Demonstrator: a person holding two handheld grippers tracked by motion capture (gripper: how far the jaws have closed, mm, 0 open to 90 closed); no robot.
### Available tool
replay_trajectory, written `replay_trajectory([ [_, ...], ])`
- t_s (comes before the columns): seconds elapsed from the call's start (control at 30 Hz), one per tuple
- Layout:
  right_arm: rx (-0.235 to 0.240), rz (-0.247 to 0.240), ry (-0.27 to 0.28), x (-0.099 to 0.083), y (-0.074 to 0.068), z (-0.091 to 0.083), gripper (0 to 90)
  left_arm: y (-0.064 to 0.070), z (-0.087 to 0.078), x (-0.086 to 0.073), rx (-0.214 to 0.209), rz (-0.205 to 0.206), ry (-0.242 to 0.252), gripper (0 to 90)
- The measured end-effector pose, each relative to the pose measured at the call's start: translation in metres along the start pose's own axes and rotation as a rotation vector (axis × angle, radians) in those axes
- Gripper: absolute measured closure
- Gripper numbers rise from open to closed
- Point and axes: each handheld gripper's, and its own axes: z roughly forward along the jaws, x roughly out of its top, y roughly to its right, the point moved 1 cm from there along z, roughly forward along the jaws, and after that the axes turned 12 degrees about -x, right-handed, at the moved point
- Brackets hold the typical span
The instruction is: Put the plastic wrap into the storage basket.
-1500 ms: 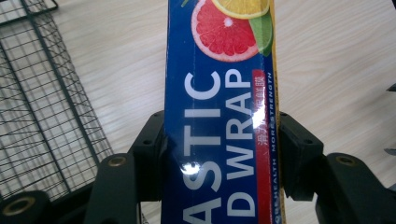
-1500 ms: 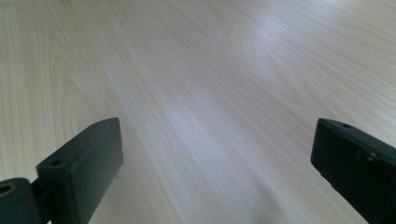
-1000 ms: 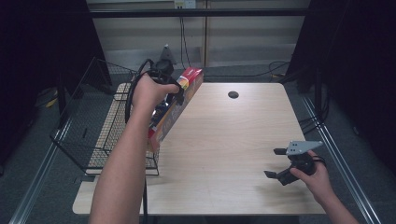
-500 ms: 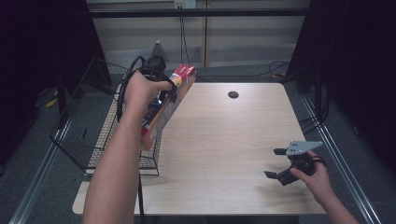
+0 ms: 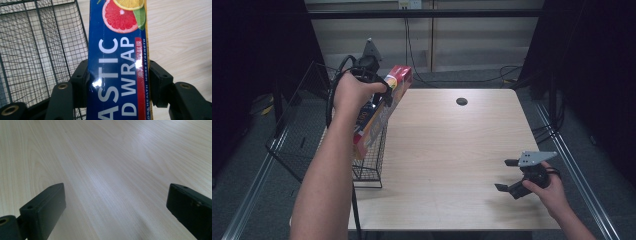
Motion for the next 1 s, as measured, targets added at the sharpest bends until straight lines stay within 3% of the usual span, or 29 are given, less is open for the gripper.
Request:
replay_trajectory([
  [0.4, 0.003, 0.0, -0.004, 0.0, 0.0, 0.001, 2.3, -0.012, -0.012, -0.003, 0.007, -0.046, 0.022, 44.7],
  [1.0, 0.001, 0.004, -0.009, 0.0, -0.002, 0.001, 2.3, -0.023, -0.033, -0.006, 0.023, -0.069, 0.045, 44.7],
])
